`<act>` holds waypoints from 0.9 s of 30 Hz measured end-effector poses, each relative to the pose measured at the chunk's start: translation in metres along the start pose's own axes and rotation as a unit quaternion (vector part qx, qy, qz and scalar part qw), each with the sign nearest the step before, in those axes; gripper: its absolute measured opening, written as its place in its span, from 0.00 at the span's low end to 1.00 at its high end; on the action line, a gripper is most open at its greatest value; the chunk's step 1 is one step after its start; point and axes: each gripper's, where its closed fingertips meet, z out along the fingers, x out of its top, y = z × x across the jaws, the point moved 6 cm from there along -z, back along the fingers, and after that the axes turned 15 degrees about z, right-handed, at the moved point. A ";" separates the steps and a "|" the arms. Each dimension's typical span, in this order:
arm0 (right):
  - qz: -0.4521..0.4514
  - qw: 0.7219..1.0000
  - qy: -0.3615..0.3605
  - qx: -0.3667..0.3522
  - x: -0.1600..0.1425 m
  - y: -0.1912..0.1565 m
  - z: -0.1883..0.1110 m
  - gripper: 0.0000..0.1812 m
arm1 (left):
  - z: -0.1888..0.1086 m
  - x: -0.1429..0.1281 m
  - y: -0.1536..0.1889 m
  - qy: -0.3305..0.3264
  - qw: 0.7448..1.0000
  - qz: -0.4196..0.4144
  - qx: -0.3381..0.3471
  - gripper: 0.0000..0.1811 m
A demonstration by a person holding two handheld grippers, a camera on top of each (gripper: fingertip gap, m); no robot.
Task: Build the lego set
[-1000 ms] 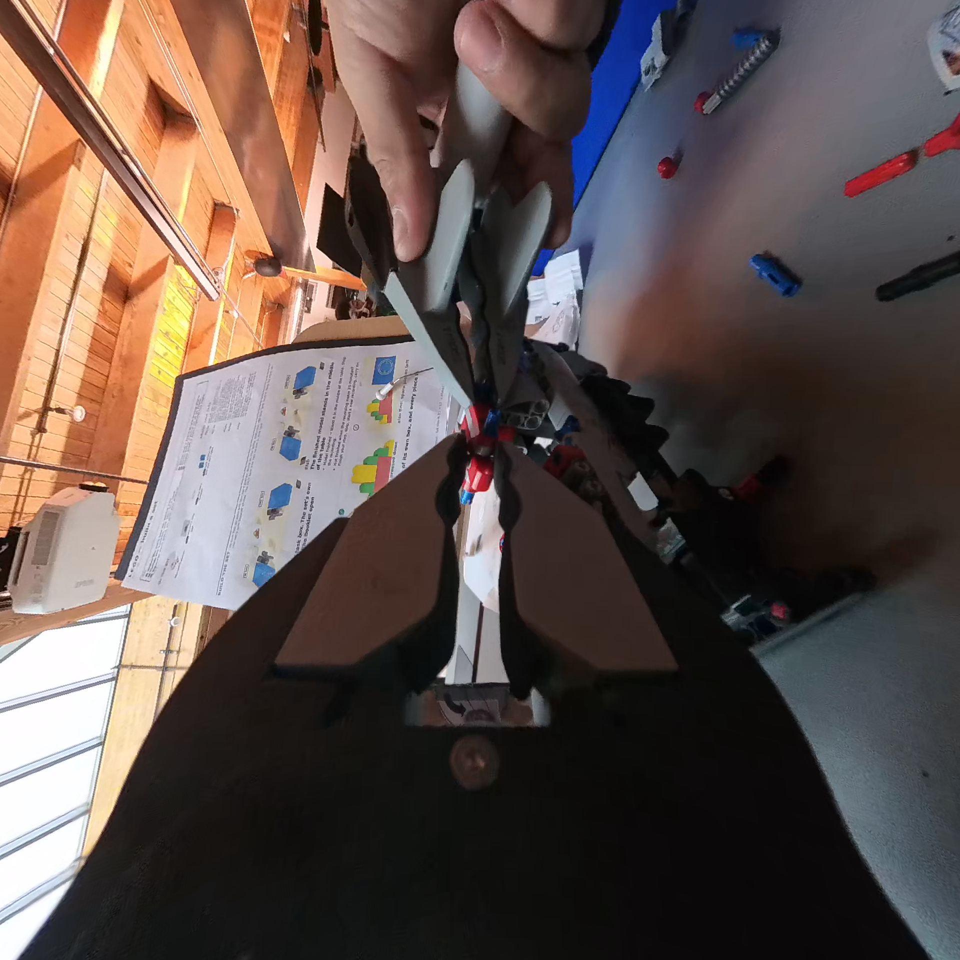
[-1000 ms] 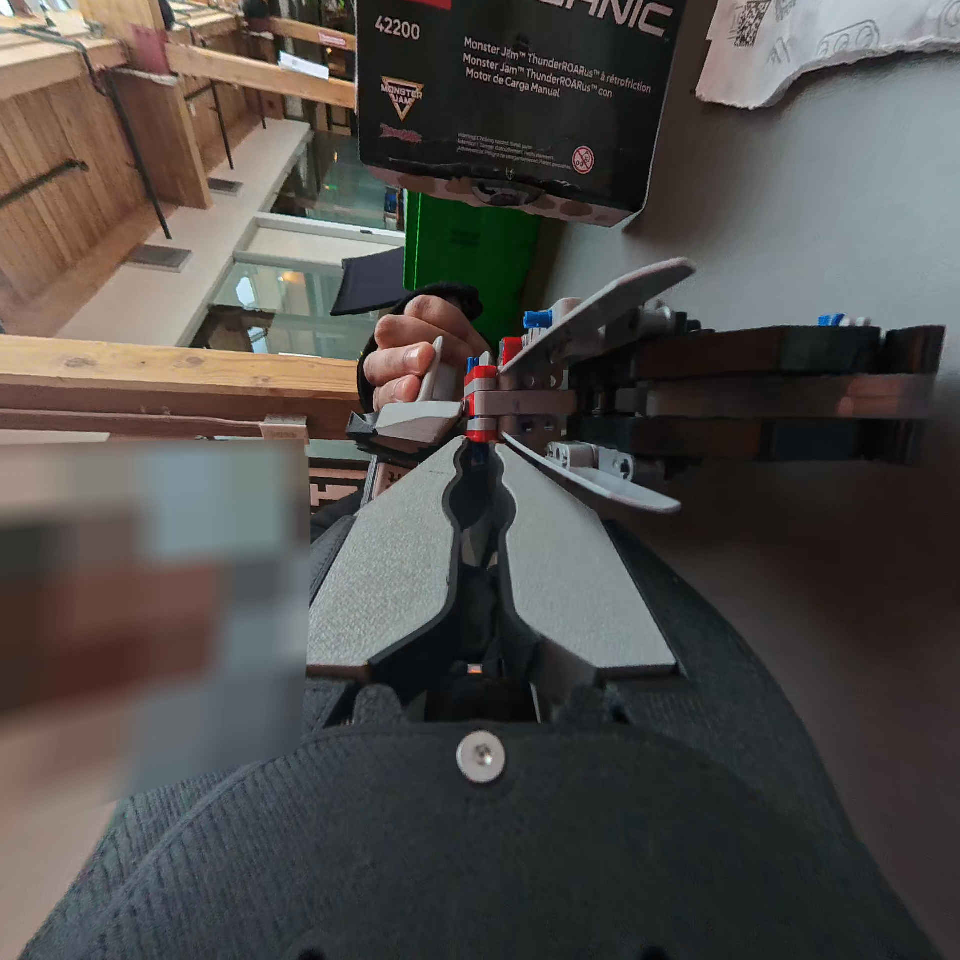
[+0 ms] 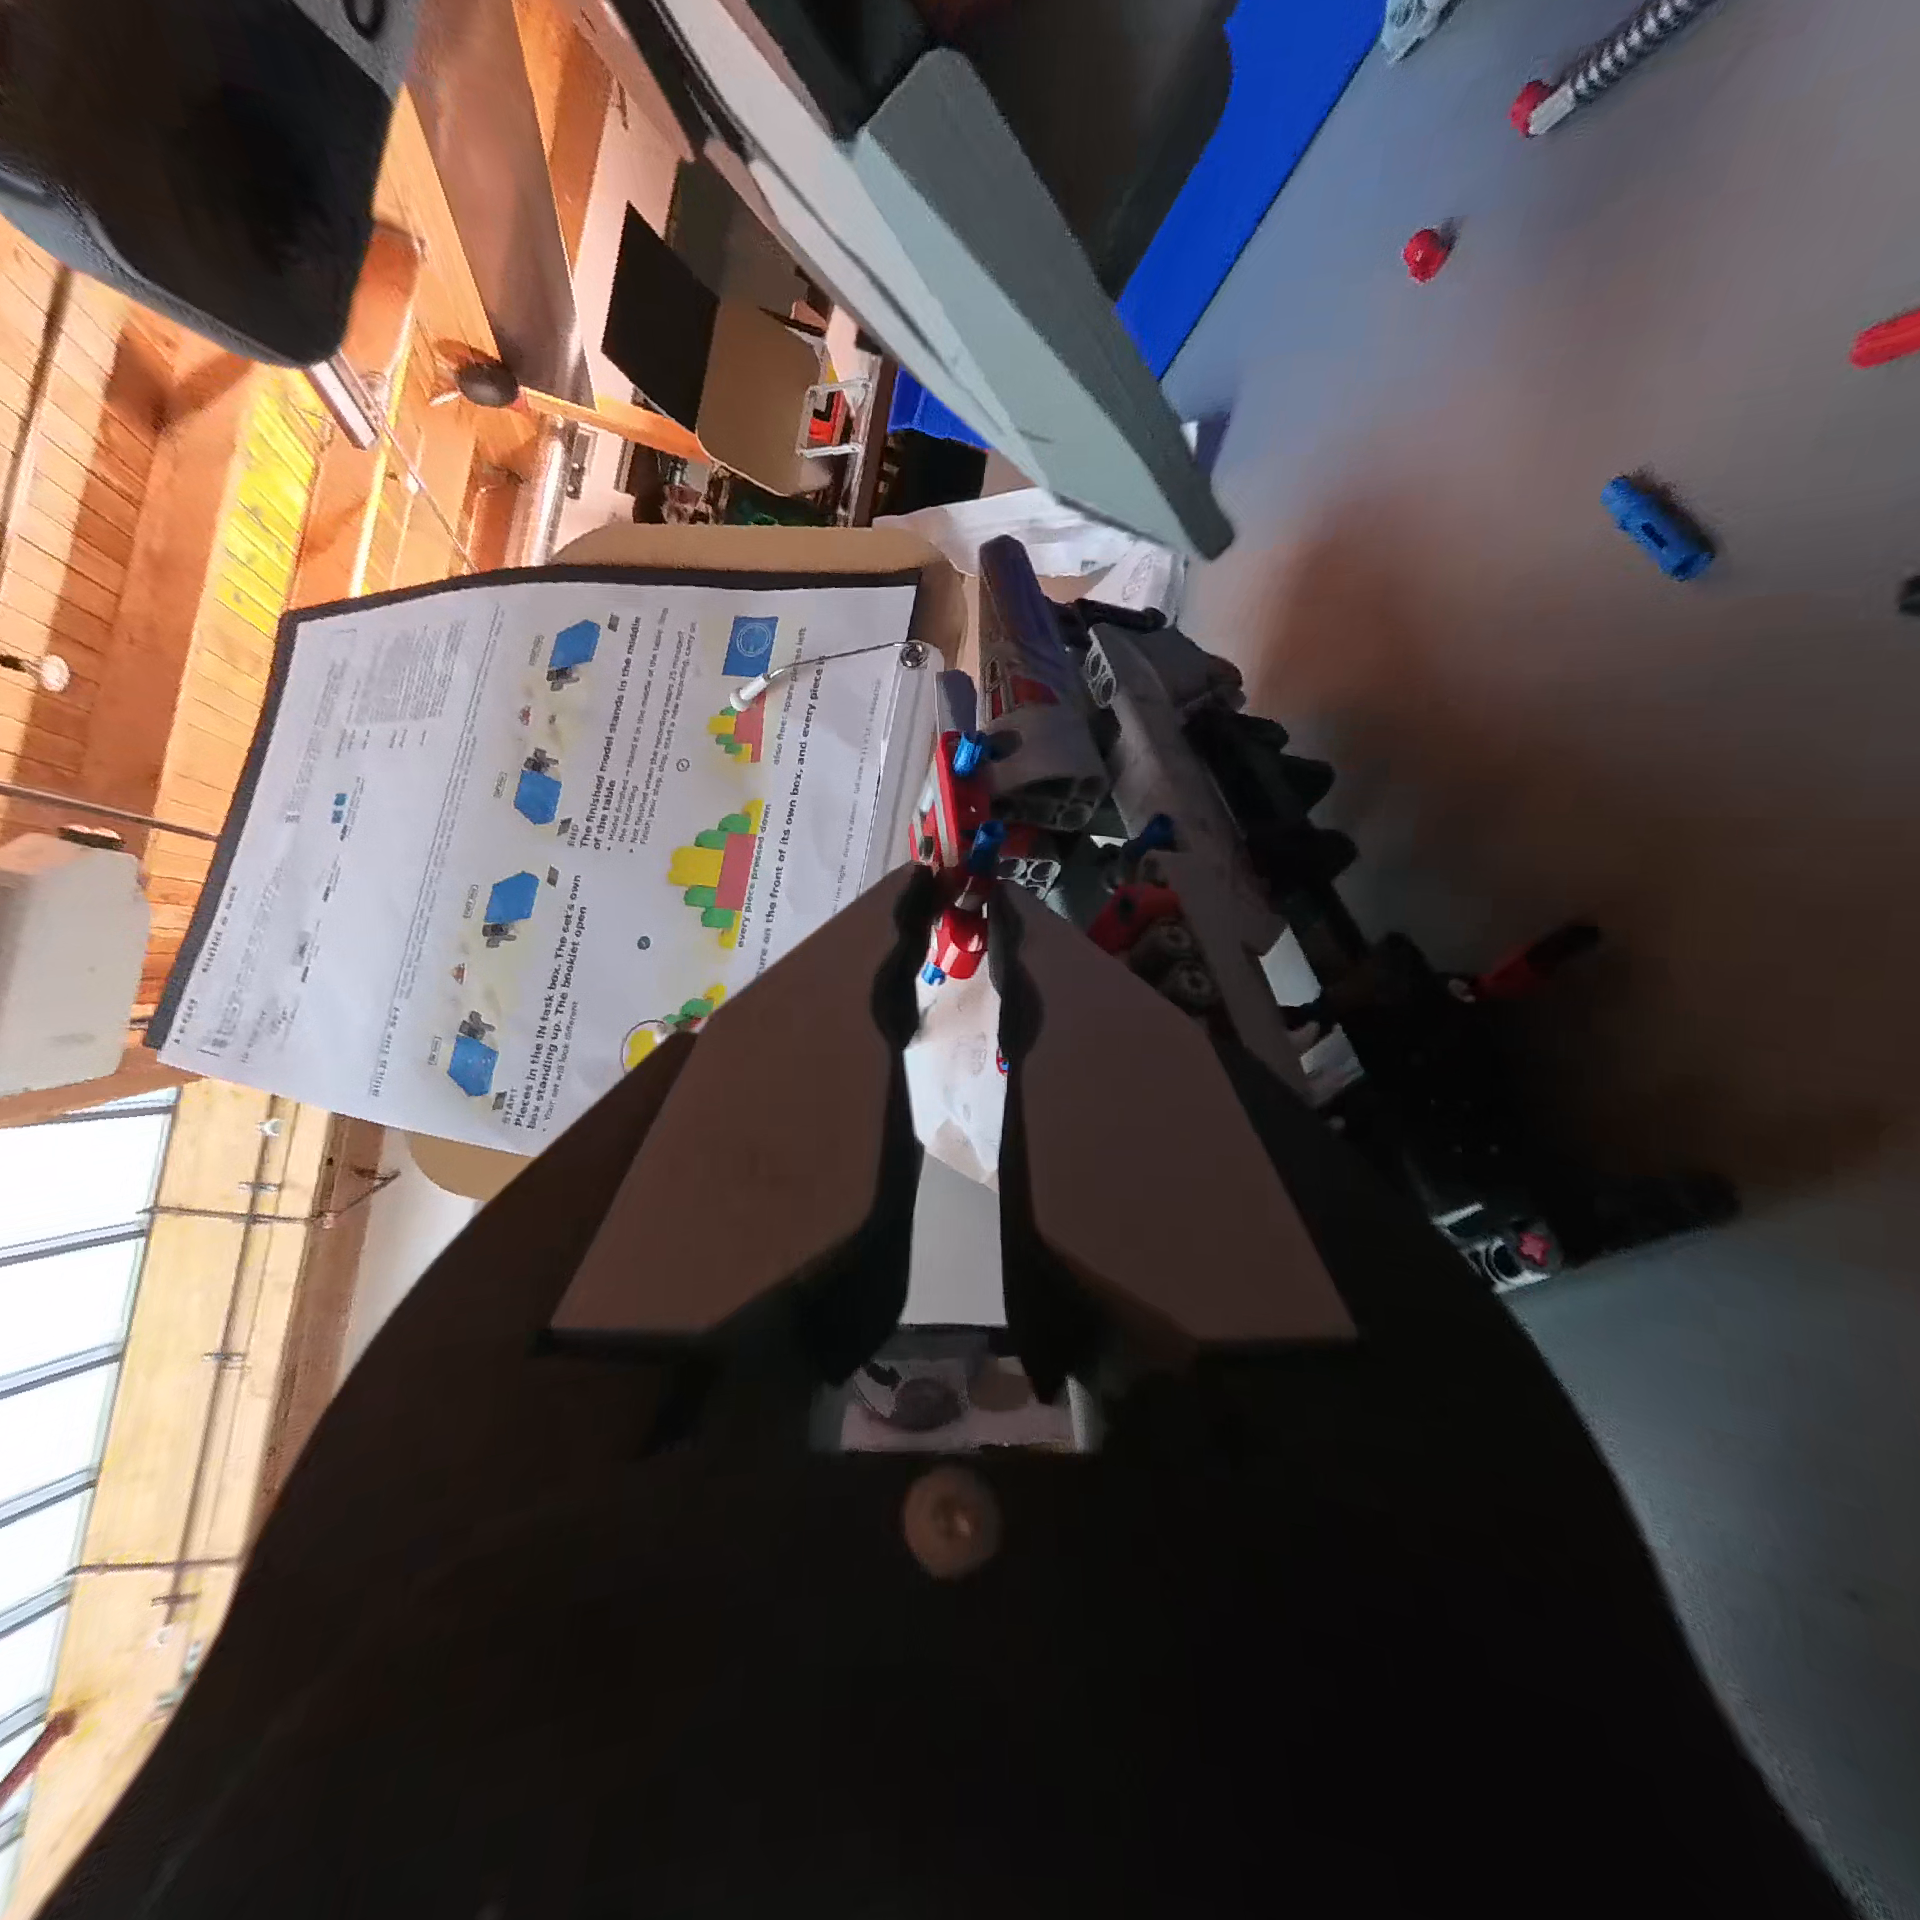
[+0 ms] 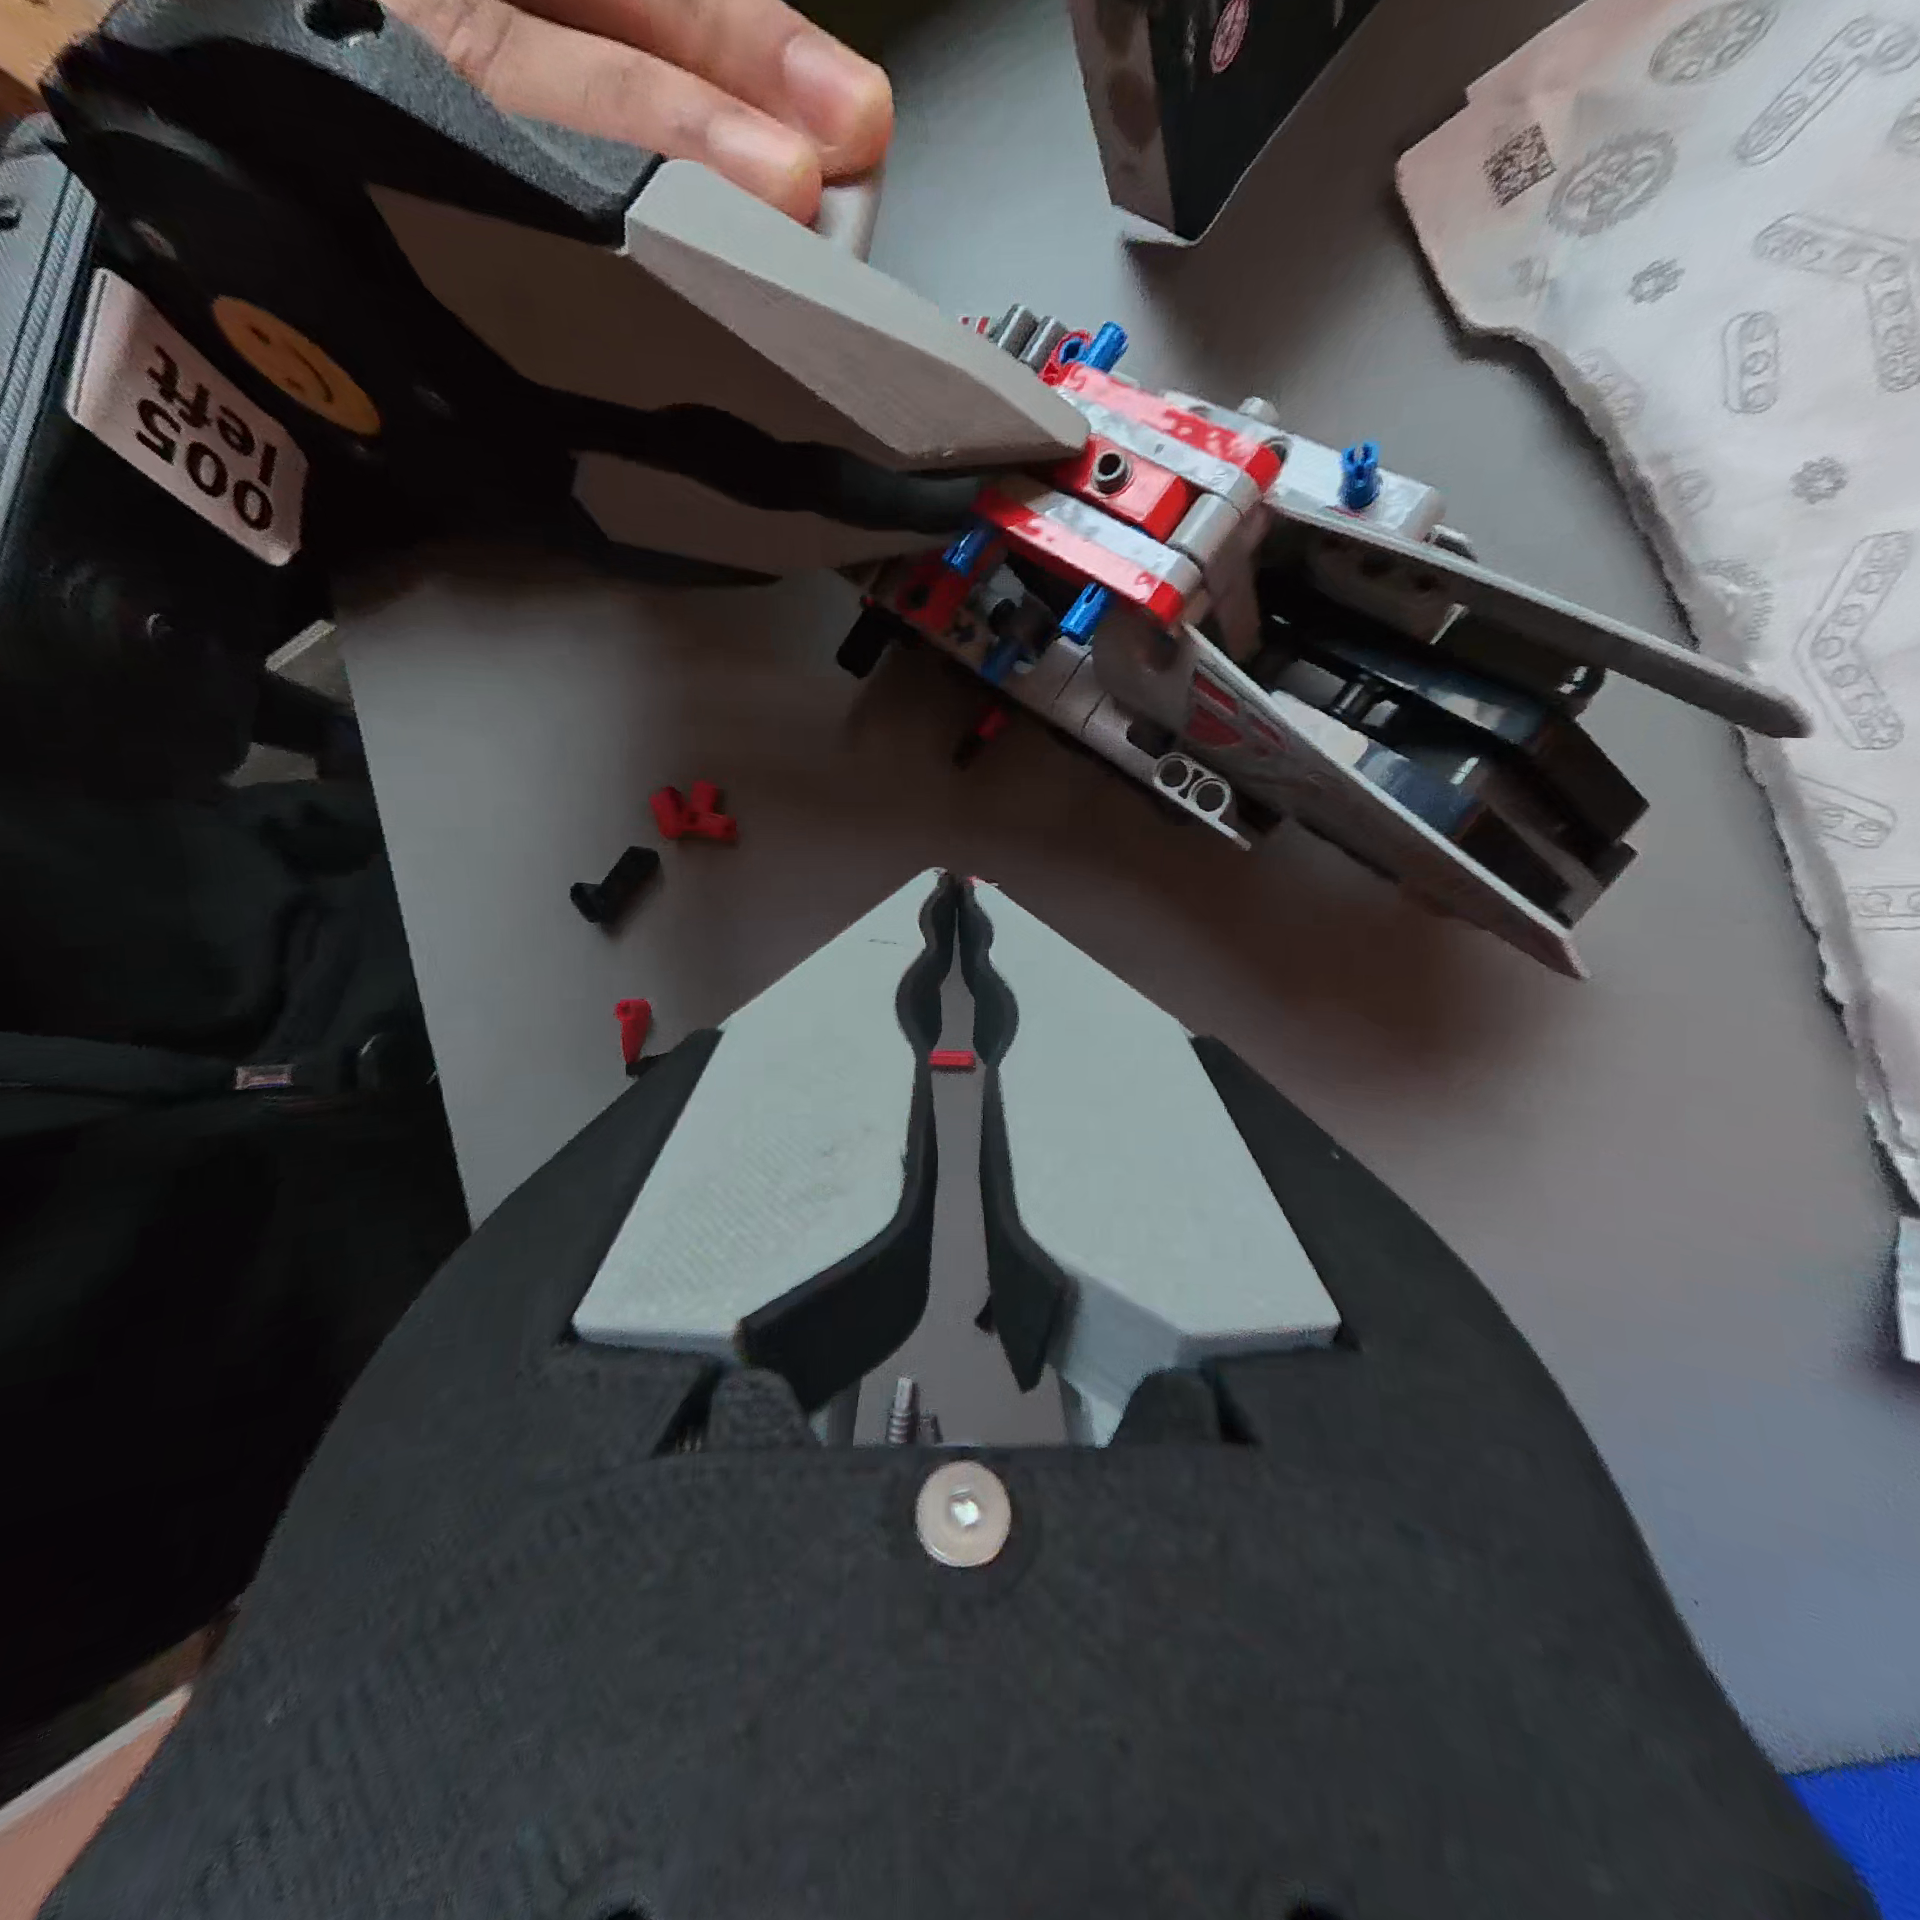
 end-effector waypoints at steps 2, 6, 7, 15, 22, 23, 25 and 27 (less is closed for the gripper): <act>0.019 0.999 0.045 0.018 0.007 -0.001 -0.008 0.02 | 0.000 0.003 0.000 -0.004 1.000 0.013 0.002 0.04; 0.136 0.979 0.070 0.131 0.018 0.001 -0.012 0.08 | -0.001 0.009 0.001 -0.006 0.999 0.043 0.015 0.04; 0.179 0.966 0.070 0.171 0.019 0.003 -0.011 0.09 | -0.001 0.010 0.001 -0.006 0.999 0.046 0.017 0.04; 0.312 0.901 0.051 0.297 0.024 0.018 0.002 0.08 | -0.001 0.010 0.002 -0.003 0.999 0.050 0.016 0.04; 0.311 0.916 0.046 0.250 0.020 0.021 -0.001 0.11 | -0.002 0.016 0.002 0.011 0.998 0.052 0.016 0.04; 0.309 0.917 0.046 0.248 0.021 0.020 -0.001 0.08 | -0.003 0.017 0.002 0.013 0.998 0.055 0.017 0.04; 0.314 0.913 0.041 0.256 0.022 0.017 0.002 0.08 | -0.002 0.016 0.002 0.012 0.998 0.052 0.016 0.04; 0.327 0.902 0.034 0.279 0.022 0.013 0.008 0.09 | -0.003 0.017 0.002 0.017 0.998 0.050 0.016 0.04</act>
